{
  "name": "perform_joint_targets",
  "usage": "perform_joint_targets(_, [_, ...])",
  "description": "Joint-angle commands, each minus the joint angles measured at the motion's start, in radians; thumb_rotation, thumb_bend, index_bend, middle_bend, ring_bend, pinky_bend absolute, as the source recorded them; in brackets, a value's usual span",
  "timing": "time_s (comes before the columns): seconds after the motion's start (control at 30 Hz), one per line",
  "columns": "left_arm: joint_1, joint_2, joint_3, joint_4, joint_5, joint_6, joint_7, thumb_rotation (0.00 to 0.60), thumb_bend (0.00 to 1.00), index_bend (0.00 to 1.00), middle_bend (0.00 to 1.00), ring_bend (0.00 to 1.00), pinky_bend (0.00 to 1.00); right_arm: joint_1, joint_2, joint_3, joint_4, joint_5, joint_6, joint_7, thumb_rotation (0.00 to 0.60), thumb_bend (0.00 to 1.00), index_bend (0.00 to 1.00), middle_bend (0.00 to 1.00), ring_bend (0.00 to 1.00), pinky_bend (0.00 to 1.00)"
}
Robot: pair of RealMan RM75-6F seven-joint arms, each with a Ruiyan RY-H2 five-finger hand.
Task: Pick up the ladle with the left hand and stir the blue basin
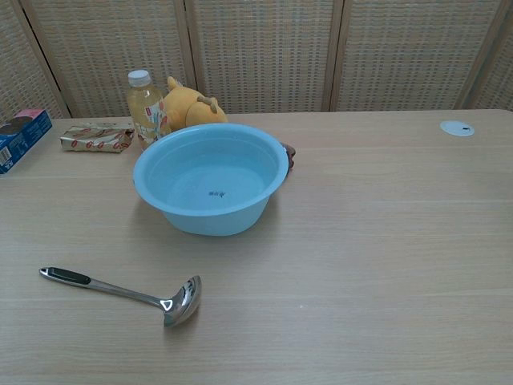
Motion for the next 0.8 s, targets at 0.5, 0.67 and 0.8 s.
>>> perform_joint_targets(0.5, [-0.036, -0.033, 0.004, 0.044, 0.02, -0.048, 0.008, 0.6, 0.08, 0.0, 0.0, 0.0, 0.0, -0.001, 0.008, 0.002, -0.014, 0.004, -0.005, 0.011, 0.6, 0.0, 0.0, 0.0, 0.0, 0.0])
perform_joint_targets(0.67, [-0.08, -0.073, 0.002, 0.091, 0.051, -0.087, -0.047, 0.6, 0.08, 0.0, 0.64, 0.6, 0.47, 0.001, 0.009, 0.004, -0.015, 0.01, -0.011, 0.015, 0.6, 0.0, 0.0, 0.0, 0.0, 0.0])
perform_joint_targets(0.8, [-0.162, -0.102, 0.016, 0.135, 0.069, -0.222, -0.026, 0.6, 0.09, 0.0, 0.96, 0.95, 0.98, 0.008, 0.004, 0.007, -0.011, 0.017, -0.025, 0.02, 0.6, 0.0, 0.0, 0.0, 0.0, 0.0])
